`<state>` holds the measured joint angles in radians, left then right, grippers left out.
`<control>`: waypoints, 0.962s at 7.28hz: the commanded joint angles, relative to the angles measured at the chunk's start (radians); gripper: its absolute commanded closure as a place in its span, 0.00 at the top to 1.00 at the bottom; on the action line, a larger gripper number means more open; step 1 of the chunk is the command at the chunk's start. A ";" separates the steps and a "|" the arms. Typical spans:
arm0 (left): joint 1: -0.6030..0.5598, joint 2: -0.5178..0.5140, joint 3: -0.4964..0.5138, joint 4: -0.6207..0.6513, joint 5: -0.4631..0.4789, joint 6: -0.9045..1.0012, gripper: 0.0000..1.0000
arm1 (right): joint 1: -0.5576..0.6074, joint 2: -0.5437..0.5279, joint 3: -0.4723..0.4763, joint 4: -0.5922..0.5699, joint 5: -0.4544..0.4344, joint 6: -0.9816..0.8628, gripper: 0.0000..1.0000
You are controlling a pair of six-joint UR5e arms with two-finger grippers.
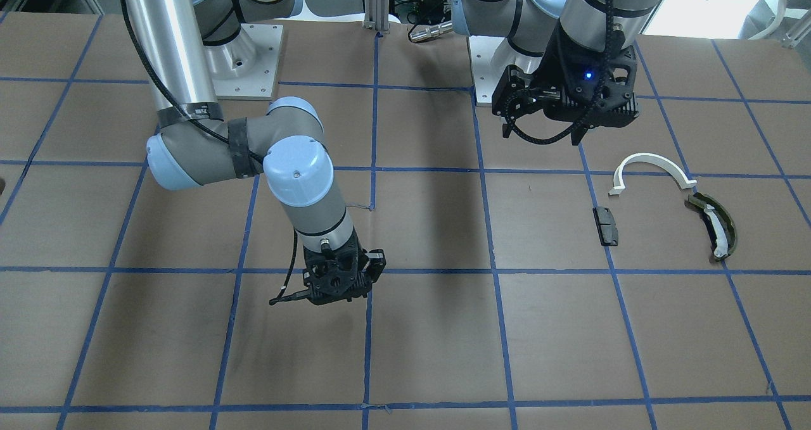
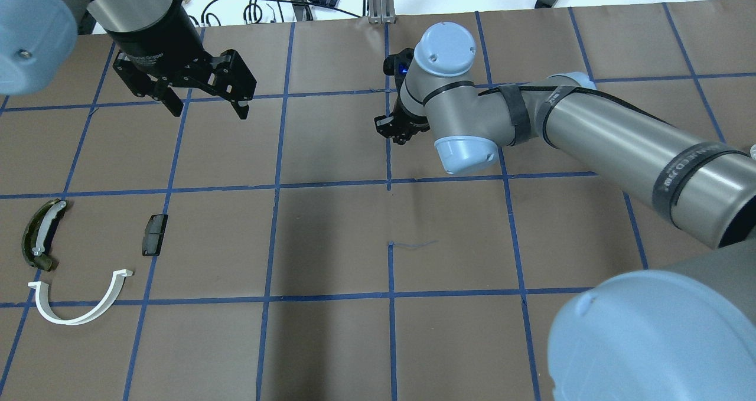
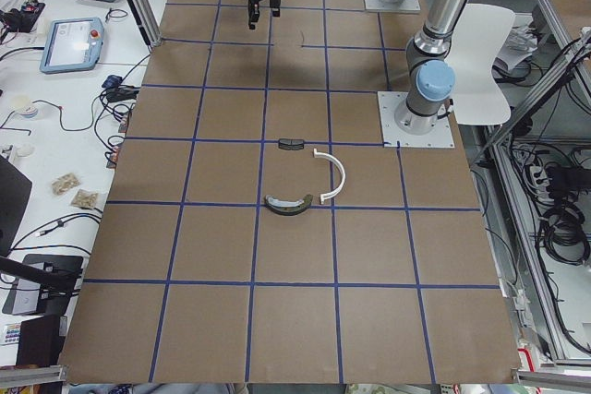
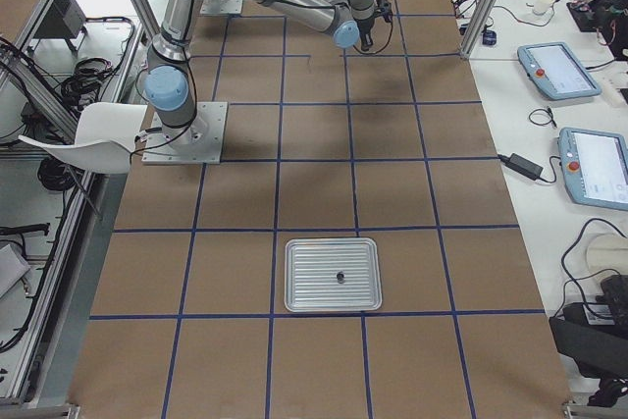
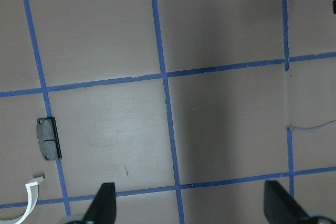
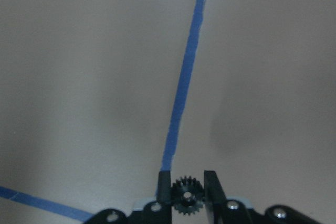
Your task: Place bearing gear from tray to pile
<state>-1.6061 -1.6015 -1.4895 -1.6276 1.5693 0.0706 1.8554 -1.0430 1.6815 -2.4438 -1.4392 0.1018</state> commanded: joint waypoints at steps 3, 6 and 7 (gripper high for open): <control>0.000 0.000 0.000 0.000 0.000 0.000 1.00 | 0.015 0.005 0.026 0.006 -0.035 0.004 1.00; 0.000 0.000 0.000 0.000 0.000 0.000 1.00 | -0.212 -0.151 0.020 0.216 -0.035 -0.170 1.00; 0.000 0.000 0.000 -0.002 0.003 0.002 1.00 | -0.285 -0.205 0.029 0.236 -0.038 -0.359 1.00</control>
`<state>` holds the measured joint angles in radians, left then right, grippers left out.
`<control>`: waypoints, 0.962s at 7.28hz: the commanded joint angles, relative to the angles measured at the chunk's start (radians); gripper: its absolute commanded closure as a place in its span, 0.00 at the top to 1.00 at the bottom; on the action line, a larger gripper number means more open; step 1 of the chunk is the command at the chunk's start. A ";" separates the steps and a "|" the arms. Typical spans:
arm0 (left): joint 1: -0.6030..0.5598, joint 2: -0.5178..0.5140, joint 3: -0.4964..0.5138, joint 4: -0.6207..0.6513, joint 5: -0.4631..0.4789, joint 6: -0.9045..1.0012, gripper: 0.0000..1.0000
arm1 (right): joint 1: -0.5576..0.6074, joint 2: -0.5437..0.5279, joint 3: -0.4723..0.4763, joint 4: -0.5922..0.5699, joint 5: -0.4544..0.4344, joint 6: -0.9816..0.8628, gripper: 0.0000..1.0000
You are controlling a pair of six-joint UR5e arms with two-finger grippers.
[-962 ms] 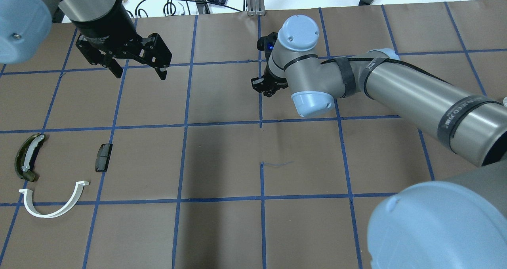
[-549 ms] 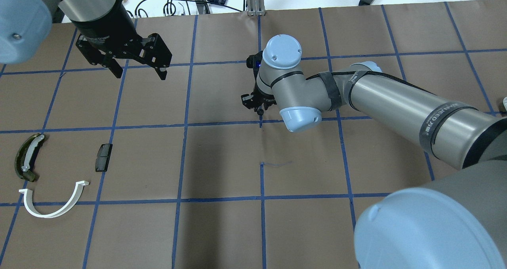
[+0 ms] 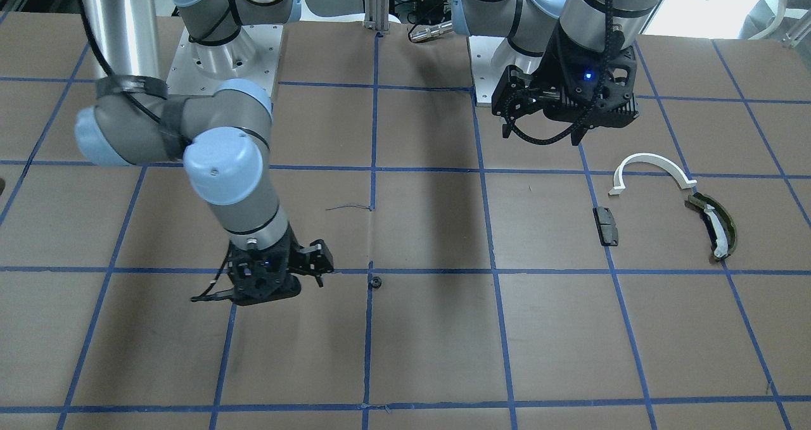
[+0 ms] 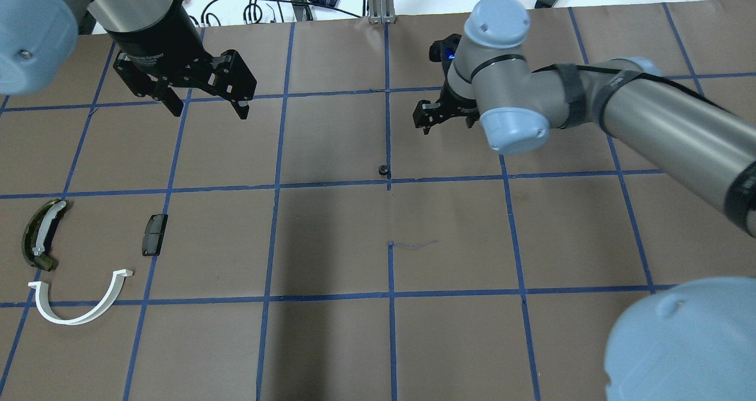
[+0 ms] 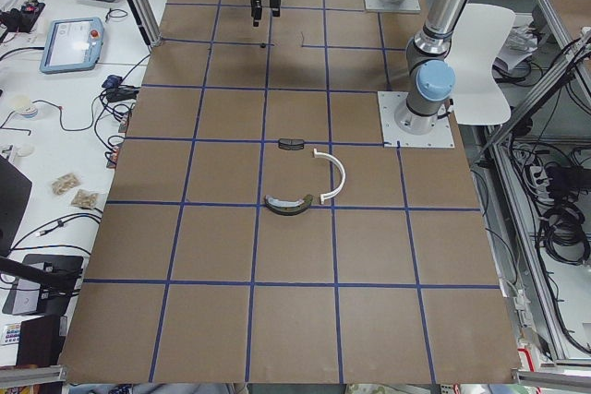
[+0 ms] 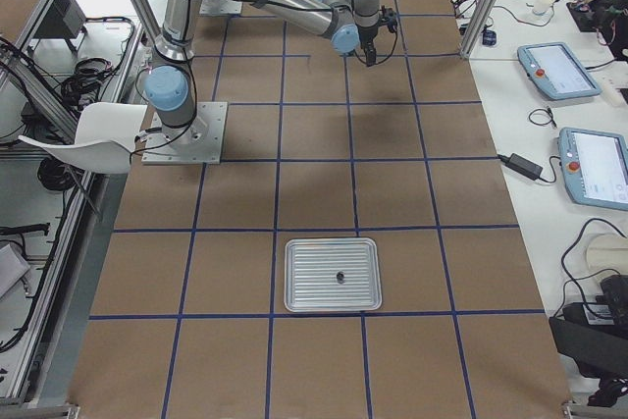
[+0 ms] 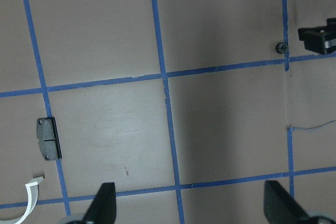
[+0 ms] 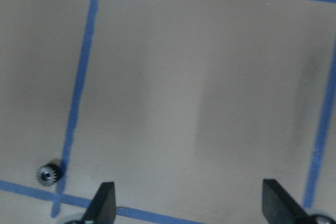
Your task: Place bearing gear from tray to pile
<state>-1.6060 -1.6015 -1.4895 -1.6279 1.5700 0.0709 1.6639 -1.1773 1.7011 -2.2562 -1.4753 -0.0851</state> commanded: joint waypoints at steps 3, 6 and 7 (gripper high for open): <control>-0.047 -0.073 -0.041 0.017 -0.051 0.007 1.00 | -0.365 -0.137 -0.003 0.073 -0.067 -0.271 1.00; -0.276 -0.340 -0.143 0.507 -0.157 -0.335 1.00 | -0.603 -0.139 -0.003 0.053 -0.109 -0.673 1.00; -0.344 -0.407 -0.138 0.561 -0.140 -0.427 1.00 | -0.660 -0.139 -0.001 0.056 -0.108 -0.809 1.00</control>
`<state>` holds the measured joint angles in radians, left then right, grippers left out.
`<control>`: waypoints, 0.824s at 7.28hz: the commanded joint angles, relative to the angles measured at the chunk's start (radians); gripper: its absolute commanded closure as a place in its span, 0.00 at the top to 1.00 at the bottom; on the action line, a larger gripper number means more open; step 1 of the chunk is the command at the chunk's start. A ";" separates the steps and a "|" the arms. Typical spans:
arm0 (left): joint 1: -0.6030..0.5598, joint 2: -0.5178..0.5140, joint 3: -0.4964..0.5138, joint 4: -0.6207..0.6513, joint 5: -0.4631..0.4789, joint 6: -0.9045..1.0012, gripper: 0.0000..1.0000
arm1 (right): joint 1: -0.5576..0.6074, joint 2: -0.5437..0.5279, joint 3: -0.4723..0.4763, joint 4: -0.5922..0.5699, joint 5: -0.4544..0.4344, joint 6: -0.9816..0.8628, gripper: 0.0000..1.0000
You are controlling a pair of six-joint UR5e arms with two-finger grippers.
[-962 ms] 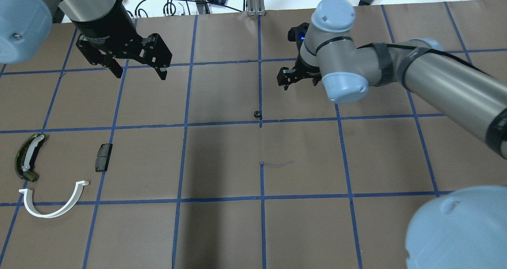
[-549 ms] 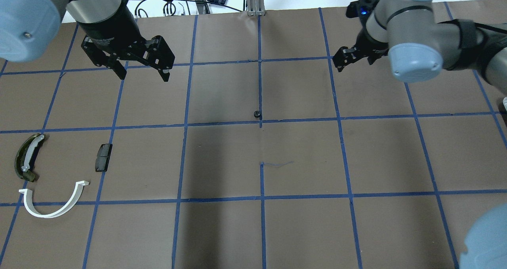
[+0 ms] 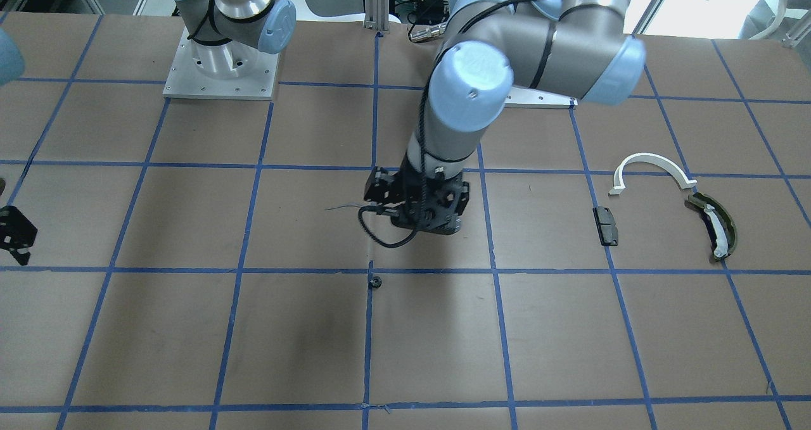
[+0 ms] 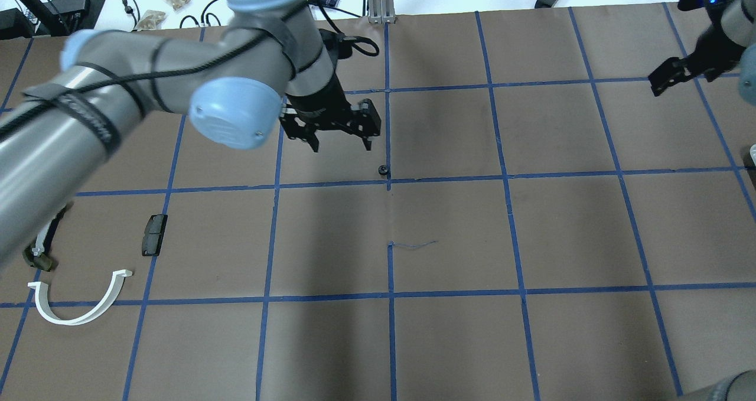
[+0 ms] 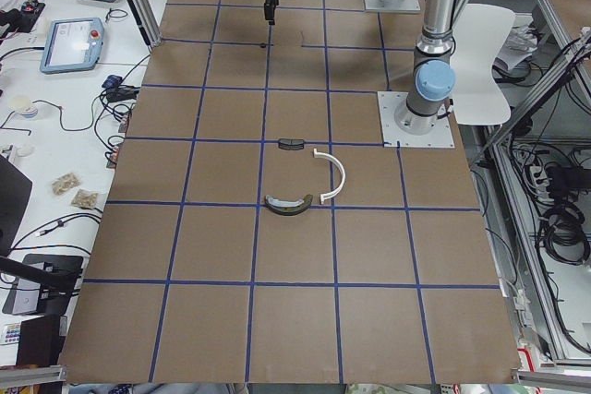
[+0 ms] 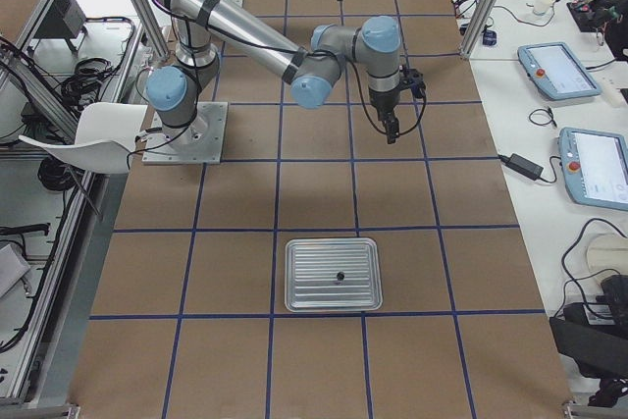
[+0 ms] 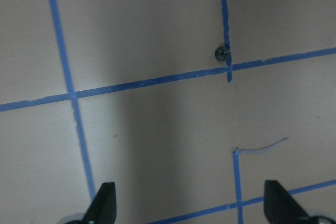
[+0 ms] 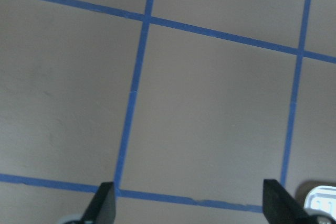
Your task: Place bearing gear from tray to pile
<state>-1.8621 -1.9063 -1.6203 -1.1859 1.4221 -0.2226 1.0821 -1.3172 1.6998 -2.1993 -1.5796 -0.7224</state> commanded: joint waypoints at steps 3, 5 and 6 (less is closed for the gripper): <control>-0.095 -0.201 0.019 0.204 0.128 -0.132 1.00 | -0.277 0.068 0.001 -0.005 -0.011 -0.547 1.00; -0.080 -0.262 0.066 0.210 0.167 -0.141 1.00 | -0.393 0.188 -0.038 -0.058 0.000 -0.678 0.98; -0.078 -0.285 0.077 0.216 0.164 -0.127 0.97 | -0.415 0.237 -0.092 -0.048 -0.002 -0.681 0.97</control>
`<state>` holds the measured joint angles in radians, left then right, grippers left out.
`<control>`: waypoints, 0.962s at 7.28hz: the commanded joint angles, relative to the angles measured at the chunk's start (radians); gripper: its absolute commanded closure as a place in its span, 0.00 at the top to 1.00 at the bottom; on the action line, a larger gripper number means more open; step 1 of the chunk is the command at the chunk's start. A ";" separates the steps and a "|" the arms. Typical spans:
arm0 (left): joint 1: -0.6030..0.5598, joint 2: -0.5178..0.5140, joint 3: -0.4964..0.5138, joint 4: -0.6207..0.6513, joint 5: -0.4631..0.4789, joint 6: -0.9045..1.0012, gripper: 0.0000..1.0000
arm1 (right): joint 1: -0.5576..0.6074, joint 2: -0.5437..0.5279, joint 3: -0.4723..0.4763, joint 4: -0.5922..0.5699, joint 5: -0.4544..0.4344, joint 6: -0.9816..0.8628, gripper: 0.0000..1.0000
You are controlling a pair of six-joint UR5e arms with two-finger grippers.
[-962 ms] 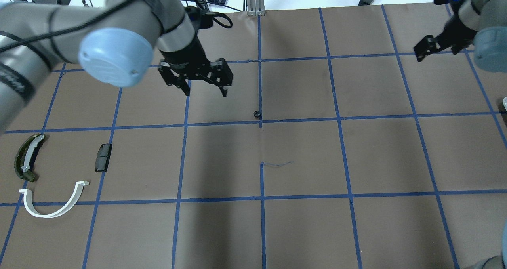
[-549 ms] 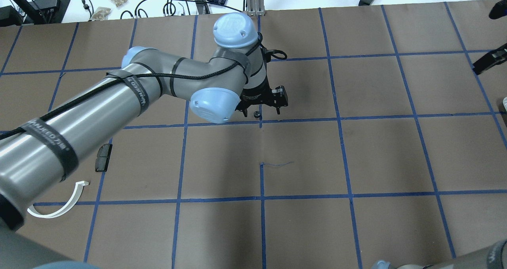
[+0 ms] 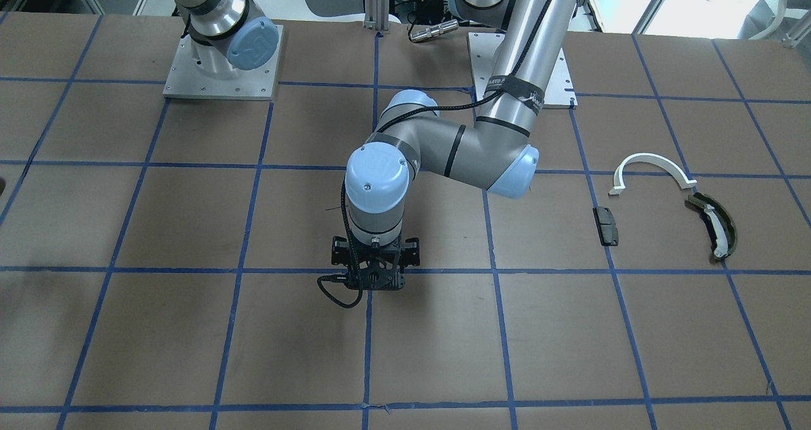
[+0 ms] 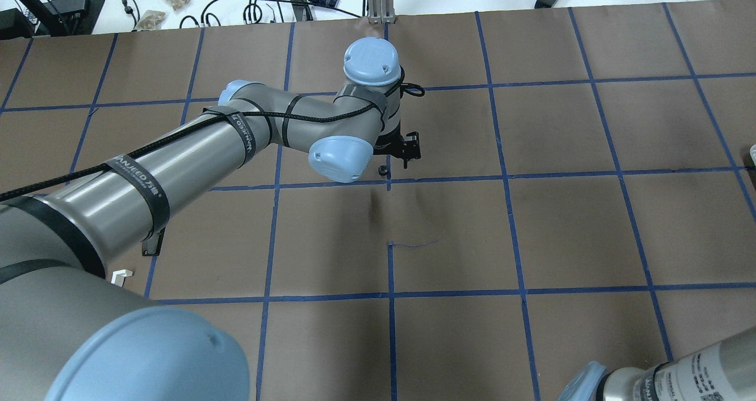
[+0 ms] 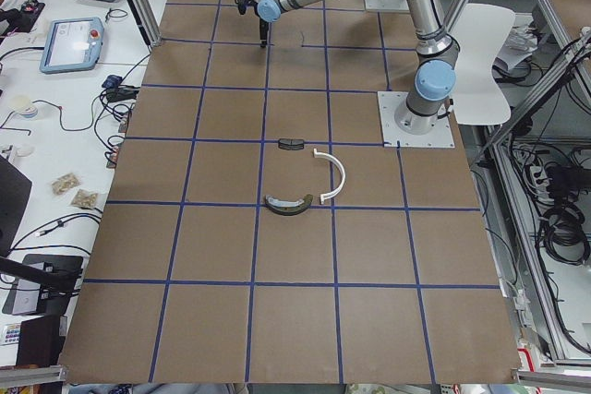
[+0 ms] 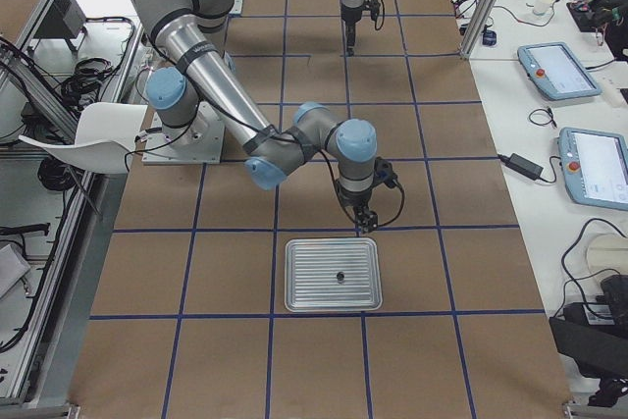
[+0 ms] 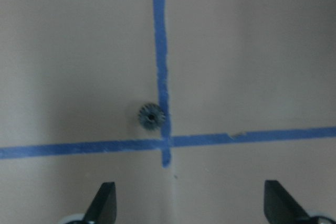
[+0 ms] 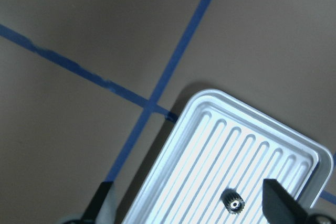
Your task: Place bearing gear from tray to pile
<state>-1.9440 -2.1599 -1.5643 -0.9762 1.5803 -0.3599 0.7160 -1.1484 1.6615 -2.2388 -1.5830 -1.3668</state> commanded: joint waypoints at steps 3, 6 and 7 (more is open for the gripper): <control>0.016 -0.057 0.006 0.054 0.006 0.053 0.37 | -0.116 0.173 -0.103 -0.002 0.029 -0.043 0.90; 0.016 -0.061 -0.002 0.044 0.004 0.042 0.00 | -0.122 0.187 -0.101 -0.004 0.049 -0.043 0.90; 0.016 -0.060 0.000 0.042 -0.003 0.045 0.00 | -0.122 0.190 -0.092 -0.004 0.051 -0.048 0.88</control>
<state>-1.9283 -2.2189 -1.5639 -0.9299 1.5837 -0.3135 0.5946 -0.9625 1.5627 -2.2426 -1.5352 -1.4133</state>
